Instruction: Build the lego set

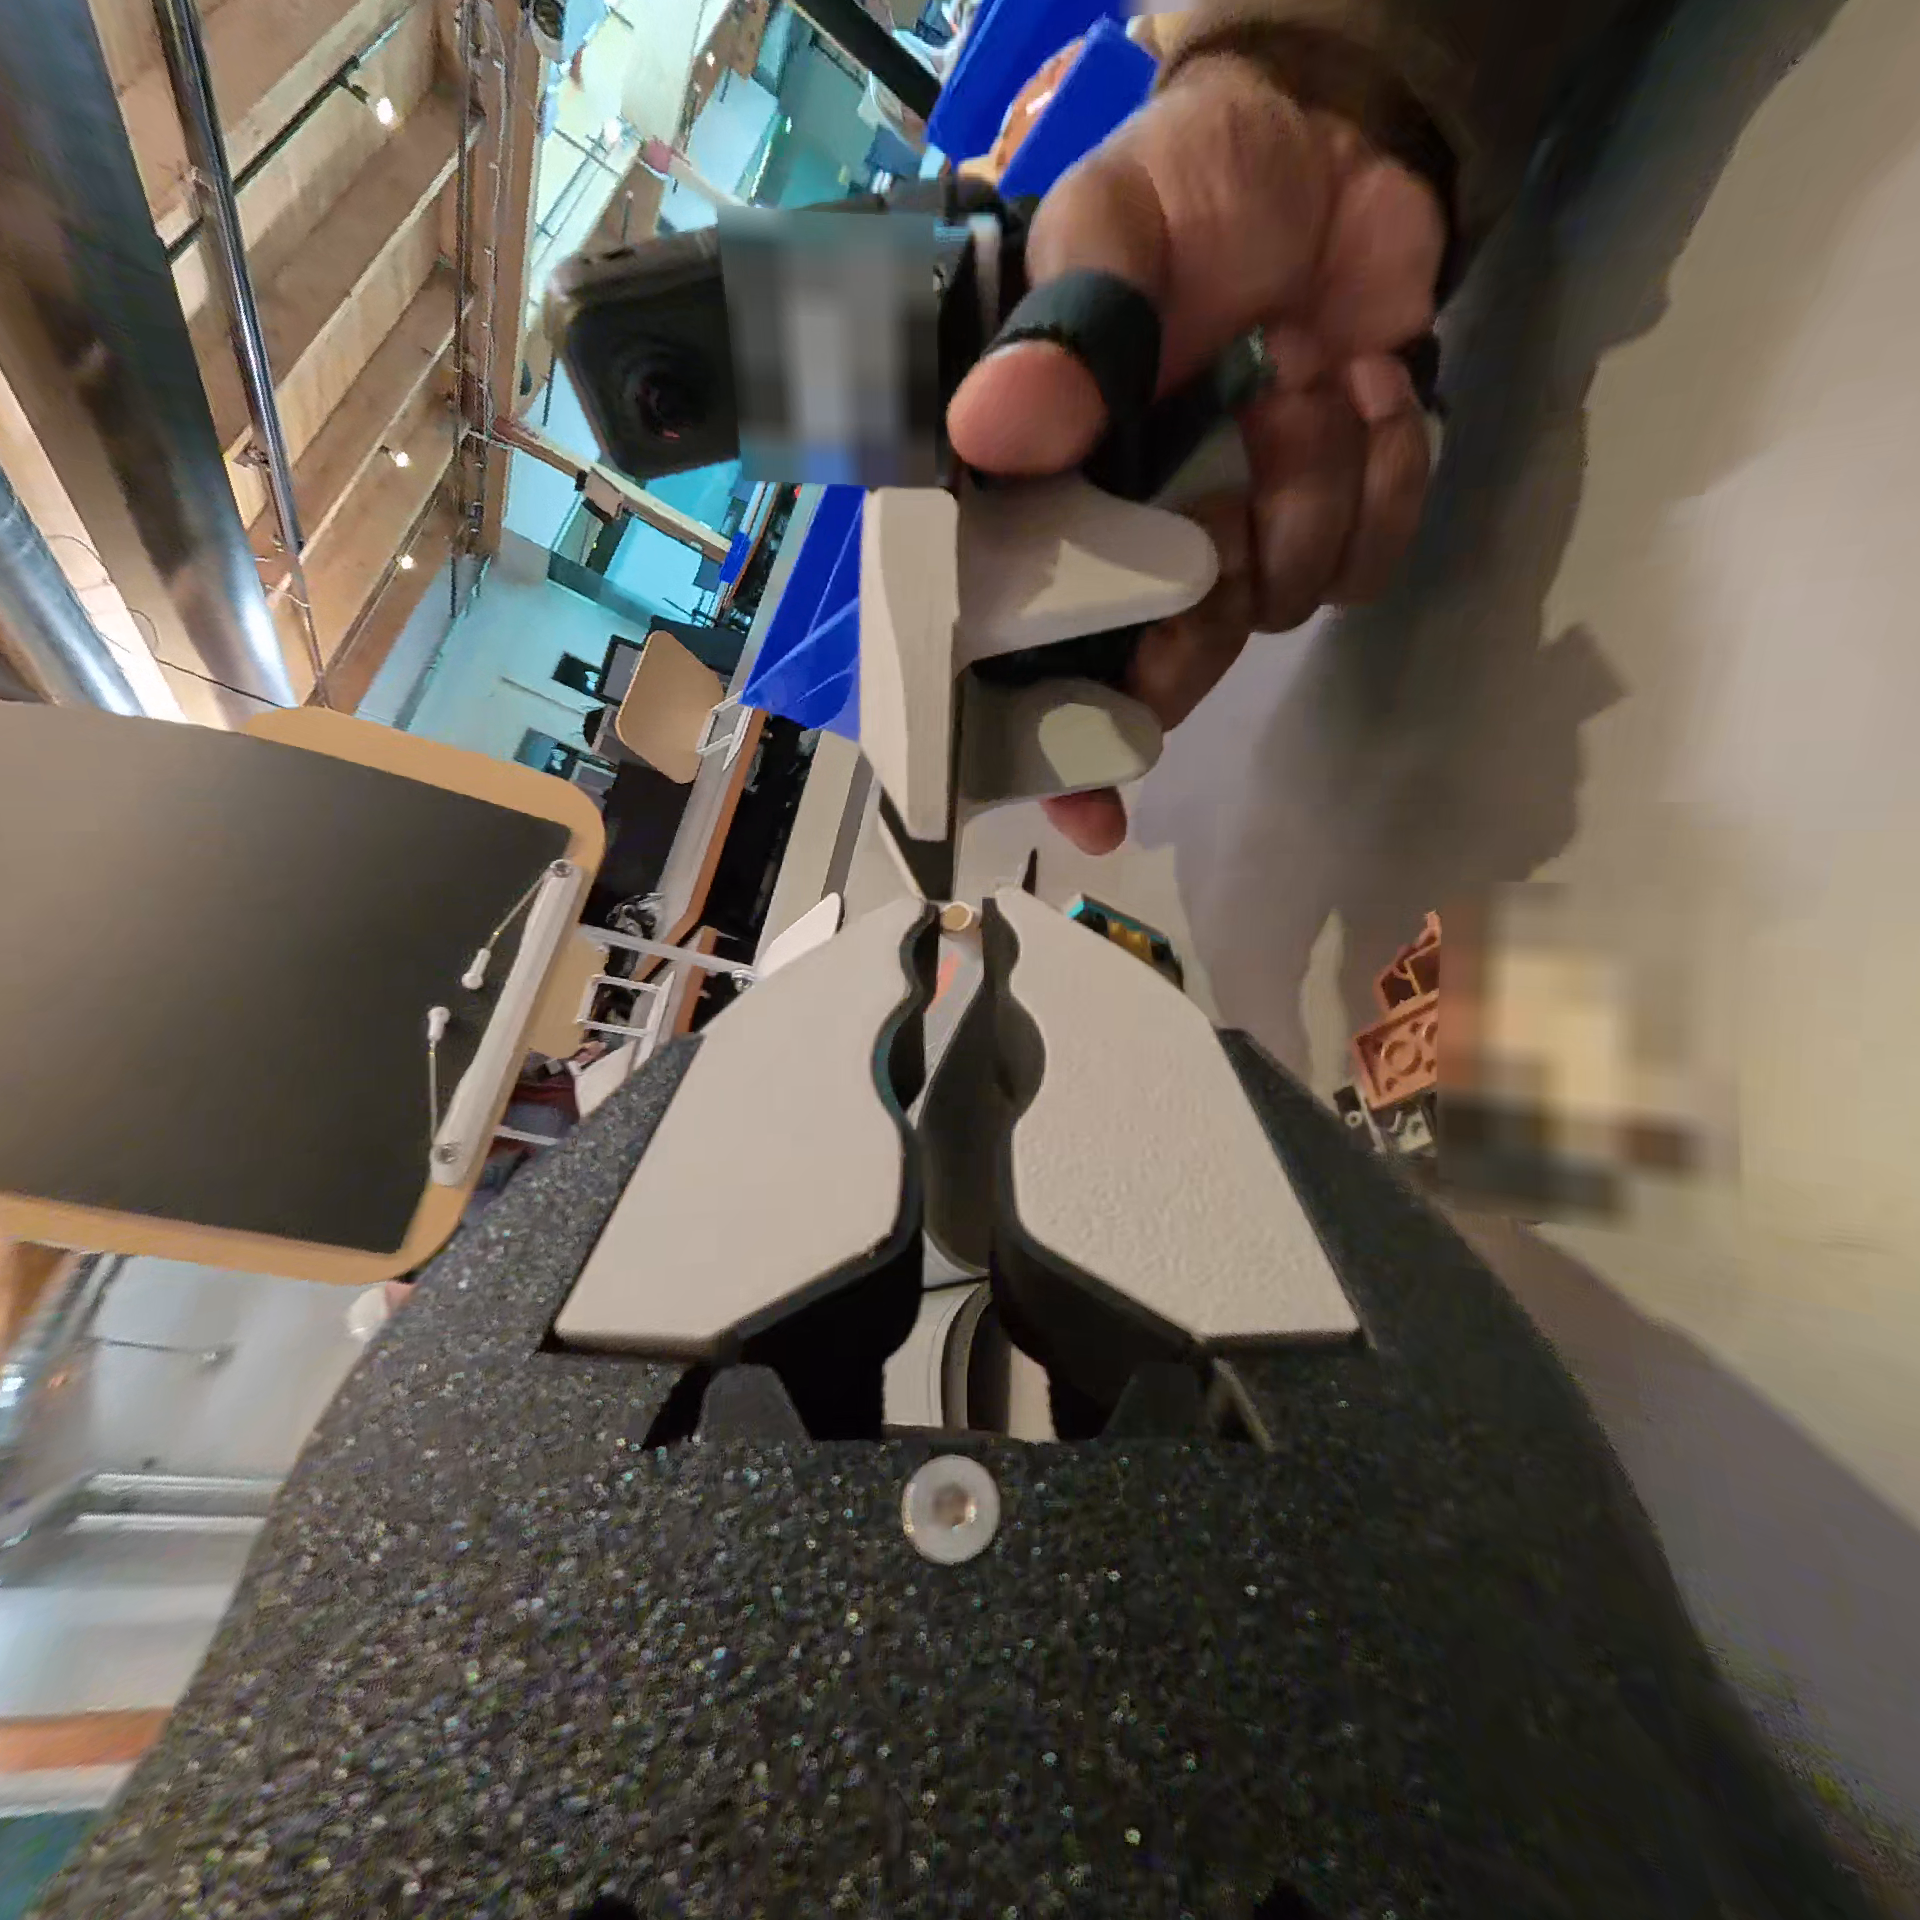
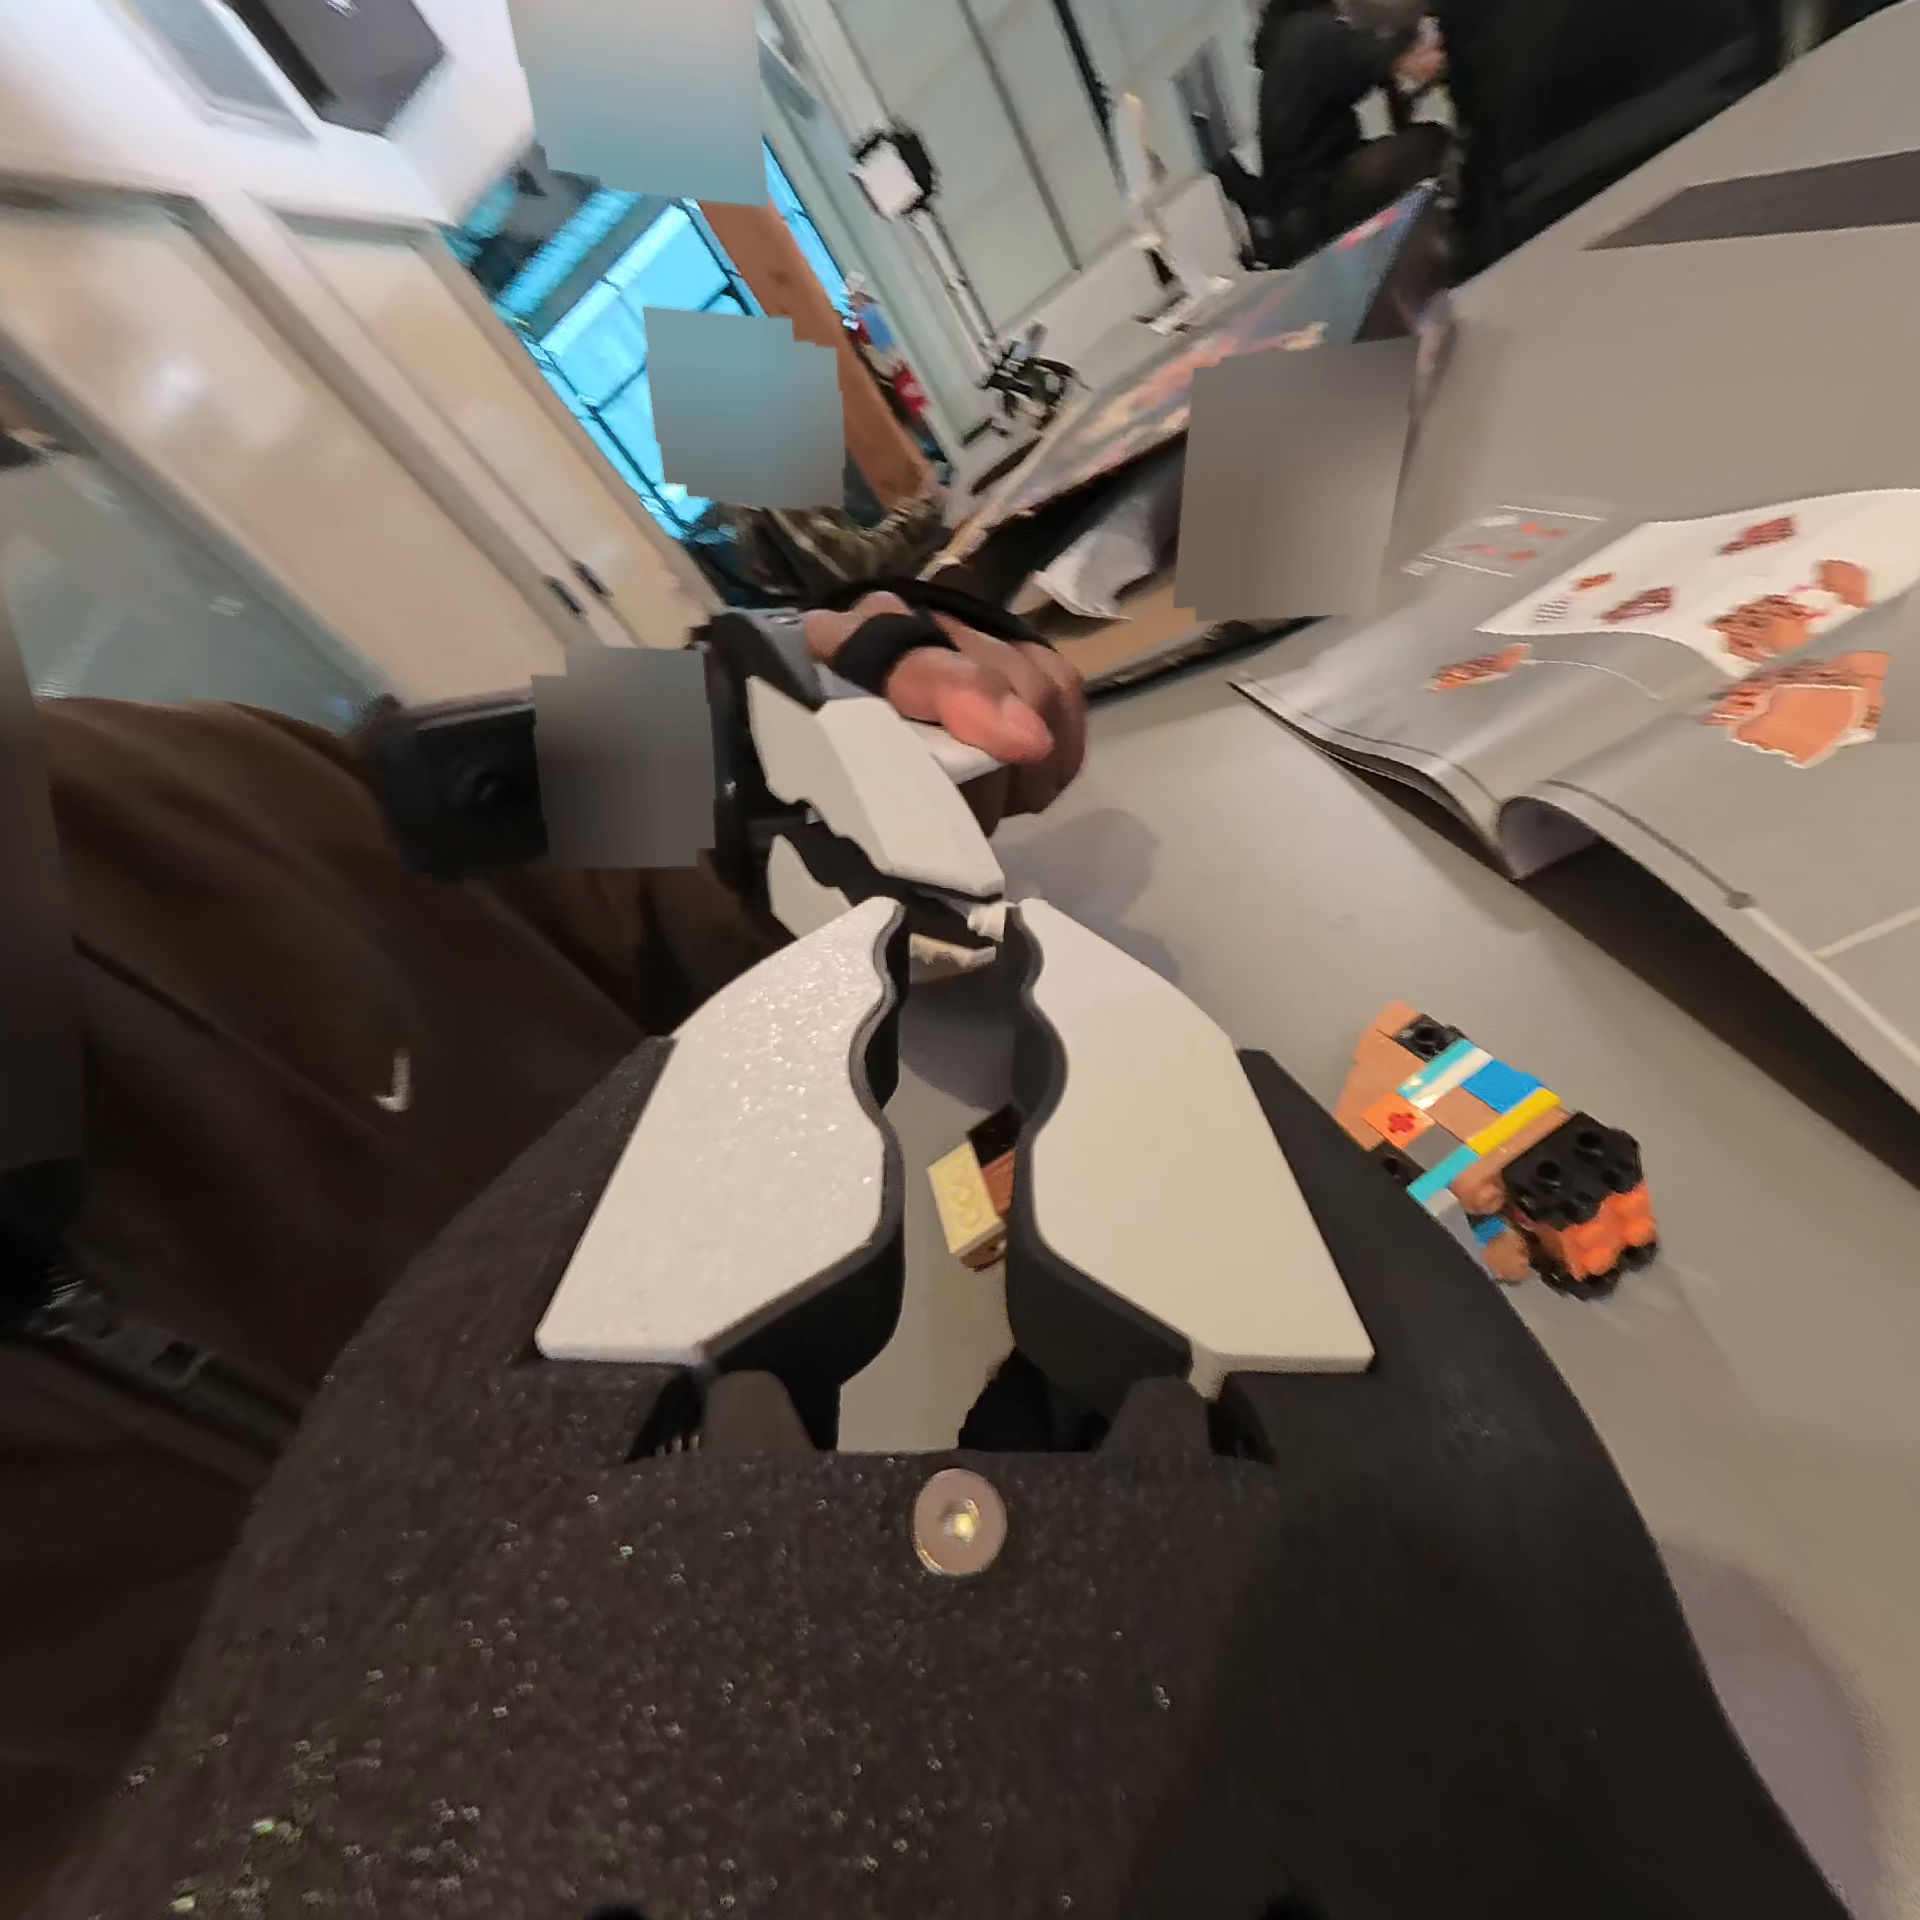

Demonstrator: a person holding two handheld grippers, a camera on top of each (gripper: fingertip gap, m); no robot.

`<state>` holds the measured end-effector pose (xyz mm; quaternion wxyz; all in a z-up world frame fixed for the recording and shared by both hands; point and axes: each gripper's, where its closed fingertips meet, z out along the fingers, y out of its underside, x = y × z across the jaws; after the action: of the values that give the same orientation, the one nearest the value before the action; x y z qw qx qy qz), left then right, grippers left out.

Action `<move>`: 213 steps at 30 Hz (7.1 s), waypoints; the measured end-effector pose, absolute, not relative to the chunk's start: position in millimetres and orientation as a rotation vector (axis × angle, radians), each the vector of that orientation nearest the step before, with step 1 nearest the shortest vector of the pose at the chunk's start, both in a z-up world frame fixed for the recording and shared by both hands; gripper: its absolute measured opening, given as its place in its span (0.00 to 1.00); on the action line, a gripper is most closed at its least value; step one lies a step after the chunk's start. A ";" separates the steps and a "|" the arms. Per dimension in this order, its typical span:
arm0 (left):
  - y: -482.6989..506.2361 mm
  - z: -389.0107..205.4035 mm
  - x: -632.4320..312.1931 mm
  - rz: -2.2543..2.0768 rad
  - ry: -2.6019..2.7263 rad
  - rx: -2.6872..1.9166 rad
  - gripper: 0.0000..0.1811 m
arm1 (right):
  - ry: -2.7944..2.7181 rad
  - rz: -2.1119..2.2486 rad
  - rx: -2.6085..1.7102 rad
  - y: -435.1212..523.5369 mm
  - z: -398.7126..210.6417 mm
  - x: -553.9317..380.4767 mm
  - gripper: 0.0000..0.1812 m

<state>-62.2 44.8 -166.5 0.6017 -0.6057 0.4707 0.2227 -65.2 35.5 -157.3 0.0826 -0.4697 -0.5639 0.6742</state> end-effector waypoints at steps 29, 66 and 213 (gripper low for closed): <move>40.6 -170.9 -48.4 0.448 1.136 -1.358 0.05 | -1.772 1.988 -1.448 25.1 -173.1 -61.8 0.04; 4.7 -261.4 -46.8 -0.354 0.971 -2.224 0.37 | -1.960 1.658 -1.368 35.8 -203.6 -48.3 0.04; 27.8 -261.1 -41.7 -0.319 0.785 -2.236 0.31 | -2.643 0.473 -1.041 28.8 -250.3 -28.7 0.04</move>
<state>-41.7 27.8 -261.1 0.3666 -0.8701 0.3053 -0.1241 -28.7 28.8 -250.3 0.1308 -0.3584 -0.9099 0.1628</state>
